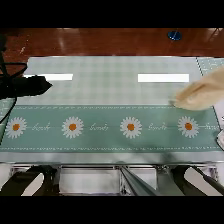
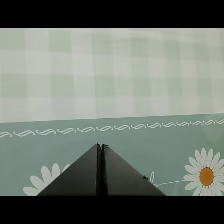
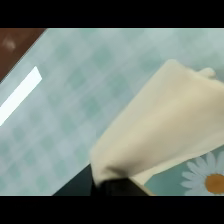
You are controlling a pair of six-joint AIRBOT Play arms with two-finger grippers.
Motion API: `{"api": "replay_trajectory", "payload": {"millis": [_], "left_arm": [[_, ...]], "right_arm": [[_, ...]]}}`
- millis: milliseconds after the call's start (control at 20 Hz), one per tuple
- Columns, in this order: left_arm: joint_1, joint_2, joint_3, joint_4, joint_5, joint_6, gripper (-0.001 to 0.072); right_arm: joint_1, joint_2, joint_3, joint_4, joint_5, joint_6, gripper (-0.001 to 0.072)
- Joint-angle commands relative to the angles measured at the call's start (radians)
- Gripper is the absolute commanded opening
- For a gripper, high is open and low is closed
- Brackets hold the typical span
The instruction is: Fold the shirts.
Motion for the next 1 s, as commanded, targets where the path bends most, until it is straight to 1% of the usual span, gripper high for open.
{"api": "replay_trajectory", "payload": {"millis": [0, 100, 200, 250, 300, 400, 450, 500, 550, 650, 700, 750, 800, 850, 900, 950], "left_arm": [[0.001, -0.001, 0.0, 0.0, 0.003, 0.0, 0.0017], [0.001, -0.001, 0.0, 0.0, 0.004, 0.0, 0.0017], [0.0, -0.001, 0.0, 0.0, 0.004, 0.0, 0.0017], [0.001, -0.002, 0.0, 0.0, 0.004, 0.001, 0.0017], [0.001, -0.002, 0.0, 0.0, 0.004, 0.001, 0.0017], [0.001, -0.006, 0.0, 0.0, 0.003, 0.001, 0.0017], [0.0, -0.01, 0.0, 0.0, 0.003, 0.001, 0.0017], [0.001, -0.013, 0.0, 0.0, 0.003, 0.002, 0.0017], [0.0, -0.018, 0.0, 0.0, 0.003, 0.012, 0.0017], [0.001, -0.036, 0.0, 0.0, 0.015, 0.019, 0.0017], [0.001, -0.045, 0.003, 0.0, 0.039, 0.031, 0.0017], [0.003, -0.057, 0.019, 0.0, 0.066, 0.061, 0.0017], [0.011, -0.077, 0.06, 0.0, 0.08, 0.077, 0.0017], [0.018, -0.101, 0.118, 0.0, 0.082, 0.076, 0.0017], [0.021, -0.137, 0.199, 0.0, 0.082, 0.076, 0.0017], [0.02, -0.178, 0.285, 0.0, 0.079, 0.076, 0.0017]], "right_arm": [[-0.228, 0.188, -0.281, -0.092, 0.023, 0.015, 0.0025], [-0.361, 0.262, -0.413, -0.227, 0.131, 0.0, 0.0025], [-0.474, 0.335, -0.533, -0.387, 0.193, -0.063, 0.0026], [-0.503, 0.382, -0.595, -0.458, 0.192, -0.036, 0.0026], [-0.499, 0.412, -0.637, -0.485, 0.188, -0.042, 0.0027], [-0.443, 0.401, -0.701, -0.549, 0.237, -0.093, 0.0028], [-0.395, 0.379, -0.716, -0.611, 0.264, -0.102, 0.0158], [-0.342, 0.356, -0.719, -0.643, 0.277, -0.132, 0.0421], [-0.293, 0.329, -0.713, -0.659, 0.286, -0.158, 0.0416], [-0.22, 0.271, -0.688, -0.694, 0.292, -0.158, 0.0415], [-0.203, 0.24, -0.656, -0.692, 0.291, -0.157, 0.0414], [-0.184, 0.203, -0.604, -0.673, 0.288, -0.157, 0.0401], [-0.159, 0.157, -0.529, -0.63, 0.285, -0.158, 0.0341], [-0.126, 0.106, -0.435, -0.553, 0.277, -0.163, 0.0162], [-0.085, 0.059, -0.34, -0.454, 0.258, -0.171, 0.0024], [-0.023, 0.008, -0.235, -0.338, 0.211, -0.172, 0.0027]]}}
